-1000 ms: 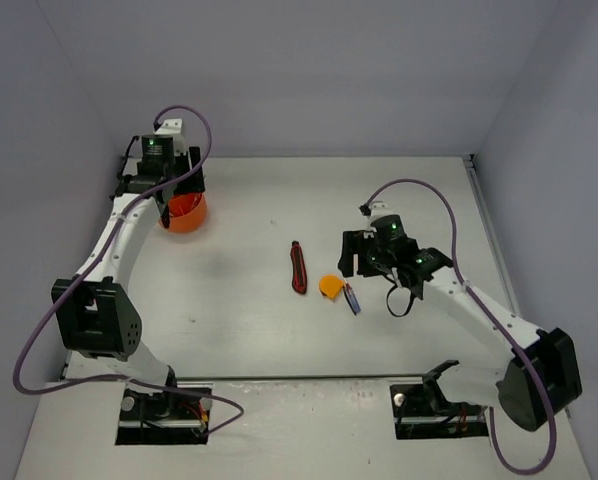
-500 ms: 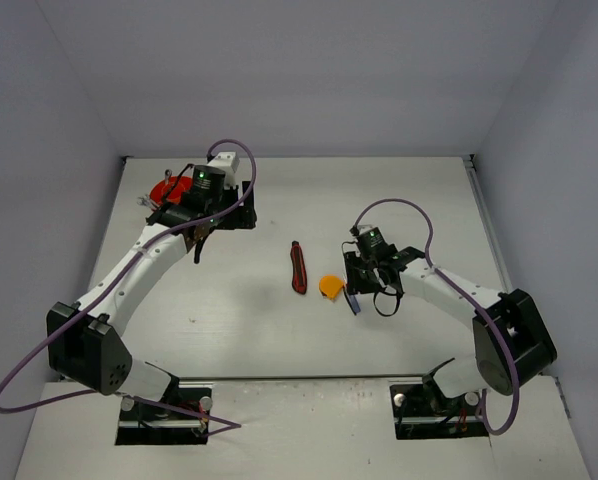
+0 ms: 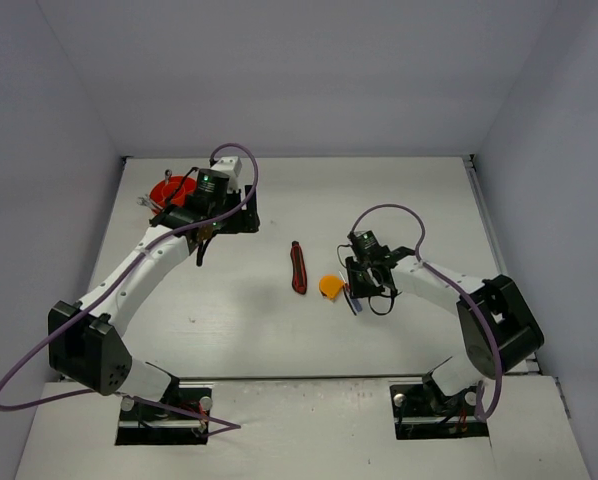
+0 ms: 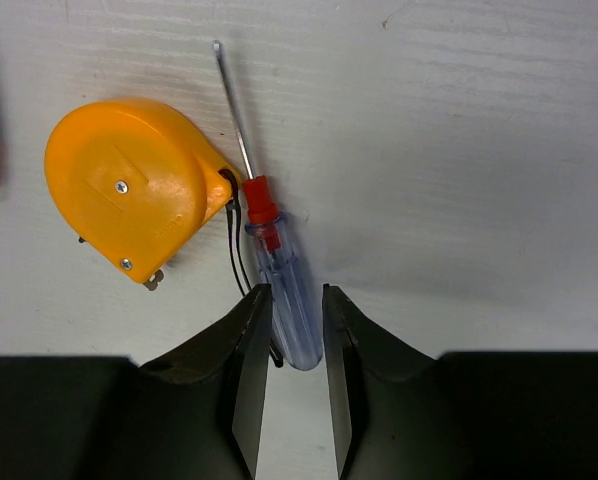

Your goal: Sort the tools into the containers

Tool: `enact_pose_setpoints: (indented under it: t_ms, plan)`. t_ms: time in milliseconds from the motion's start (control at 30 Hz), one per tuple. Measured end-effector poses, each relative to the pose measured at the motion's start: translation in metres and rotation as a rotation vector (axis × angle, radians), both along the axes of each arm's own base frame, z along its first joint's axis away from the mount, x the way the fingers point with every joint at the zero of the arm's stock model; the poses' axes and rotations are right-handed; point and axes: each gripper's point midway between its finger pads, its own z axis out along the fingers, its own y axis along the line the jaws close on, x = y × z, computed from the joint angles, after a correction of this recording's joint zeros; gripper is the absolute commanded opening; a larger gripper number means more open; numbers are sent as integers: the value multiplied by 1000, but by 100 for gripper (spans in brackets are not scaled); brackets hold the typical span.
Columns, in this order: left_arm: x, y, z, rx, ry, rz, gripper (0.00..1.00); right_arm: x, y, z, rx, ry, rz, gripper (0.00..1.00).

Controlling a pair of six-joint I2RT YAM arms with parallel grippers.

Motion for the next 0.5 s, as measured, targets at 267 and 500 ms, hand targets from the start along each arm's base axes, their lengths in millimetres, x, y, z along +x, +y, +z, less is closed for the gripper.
enact_pose_setpoints:
  t_ms: [267, 500]
  plan:
    - [0, -1, -1, -3, 5, -2, 70, -3, 1, -10, -15, 26, 3, 19]
    - [-1, -4, -5, -10, 18, -11, 70, 2, -1, -11, -26, 9, -13, 0]
